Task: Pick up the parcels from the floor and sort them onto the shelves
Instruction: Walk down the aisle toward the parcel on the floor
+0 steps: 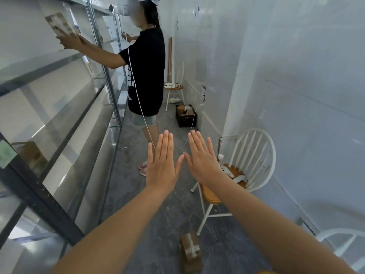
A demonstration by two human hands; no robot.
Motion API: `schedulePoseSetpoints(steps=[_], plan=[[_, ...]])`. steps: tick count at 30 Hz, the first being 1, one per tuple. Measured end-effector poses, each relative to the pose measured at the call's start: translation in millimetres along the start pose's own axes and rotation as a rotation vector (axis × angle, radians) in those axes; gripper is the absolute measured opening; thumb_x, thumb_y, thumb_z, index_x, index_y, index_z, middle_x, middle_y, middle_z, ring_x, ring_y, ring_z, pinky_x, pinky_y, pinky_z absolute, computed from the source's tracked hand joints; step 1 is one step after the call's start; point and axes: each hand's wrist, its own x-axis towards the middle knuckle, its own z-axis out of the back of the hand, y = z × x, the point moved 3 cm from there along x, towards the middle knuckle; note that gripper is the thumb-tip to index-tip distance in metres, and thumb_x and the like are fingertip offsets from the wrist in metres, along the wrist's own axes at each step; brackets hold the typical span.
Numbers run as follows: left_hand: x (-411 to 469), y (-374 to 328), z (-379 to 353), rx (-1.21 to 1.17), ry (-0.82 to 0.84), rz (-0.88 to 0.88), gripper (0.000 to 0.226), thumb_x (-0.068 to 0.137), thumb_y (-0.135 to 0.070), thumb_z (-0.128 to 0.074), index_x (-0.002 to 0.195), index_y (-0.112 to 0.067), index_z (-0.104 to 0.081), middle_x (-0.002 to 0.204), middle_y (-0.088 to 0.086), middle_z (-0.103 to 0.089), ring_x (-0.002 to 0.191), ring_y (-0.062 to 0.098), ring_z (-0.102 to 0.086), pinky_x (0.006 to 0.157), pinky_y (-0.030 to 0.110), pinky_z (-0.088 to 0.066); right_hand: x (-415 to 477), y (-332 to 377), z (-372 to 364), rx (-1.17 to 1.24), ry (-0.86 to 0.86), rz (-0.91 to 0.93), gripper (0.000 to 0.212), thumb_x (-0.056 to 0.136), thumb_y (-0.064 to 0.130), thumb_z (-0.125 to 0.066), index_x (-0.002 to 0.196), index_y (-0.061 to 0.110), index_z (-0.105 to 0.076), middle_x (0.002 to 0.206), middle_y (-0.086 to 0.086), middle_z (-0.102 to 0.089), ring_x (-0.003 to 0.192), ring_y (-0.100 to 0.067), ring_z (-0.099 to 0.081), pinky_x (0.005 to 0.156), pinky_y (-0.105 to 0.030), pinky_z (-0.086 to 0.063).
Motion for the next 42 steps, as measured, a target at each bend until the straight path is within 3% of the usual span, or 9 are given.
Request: schedulePoseSetpoints(steps=[14,30,38,42], plan=[[26,33,-49,-0.009,0.036,-0.007,0.070,0.105,-0.051,-0.013,0.160,-0.010,-0.001,0.169,0.006,0.003,0.156,0.019,0.002,0.126,0.048,-0.002,38,12,-46,-0.024,0.083,-0.080,0.062,0.107,0.033,-0.020,0.157,0.010,0.007,0.166,-0.006,0.012,0.151,-0.019,0.017,0.121,-0.042,0.014],[64,19,-89,-0.019,0.088,0.052,0.070,0.104,-0.050,-0.010,0.160,-0.011,0.004,0.169,0.004,0.009,0.155,0.017,0.009,0.126,0.046,0.005,72,-32,-76,0.011,0.107,-0.033,0.060,0.107,0.034,-0.018,0.158,0.011,0.004,0.167,-0.004,0.009,0.152,-0.017,0.015,0.121,-0.040,0.014],[85,0,-134,-0.006,0.131,0.139,0.069,0.104,-0.049,-0.010,0.160,-0.011,0.002,0.169,0.004,0.006,0.155,0.016,0.008,0.125,0.048,0.003,102,-78,-104,0.031,0.181,0.039,0.061,0.107,0.036,-0.018,0.158,0.010,0.003,0.167,-0.005,0.009,0.152,-0.017,0.015,0.123,-0.041,0.012],[84,-8,-161,-0.017,0.169,0.234,0.070,0.104,-0.051,-0.010,0.160,-0.011,0.003,0.169,0.003,0.007,0.155,0.016,0.008,0.124,0.044,0.009,107,-95,-127,0.078,0.233,0.060,0.059,0.108,0.033,-0.019,0.158,0.010,0.002,0.167,-0.005,0.007,0.152,-0.017,0.014,0.121,-0.040,0.013]])
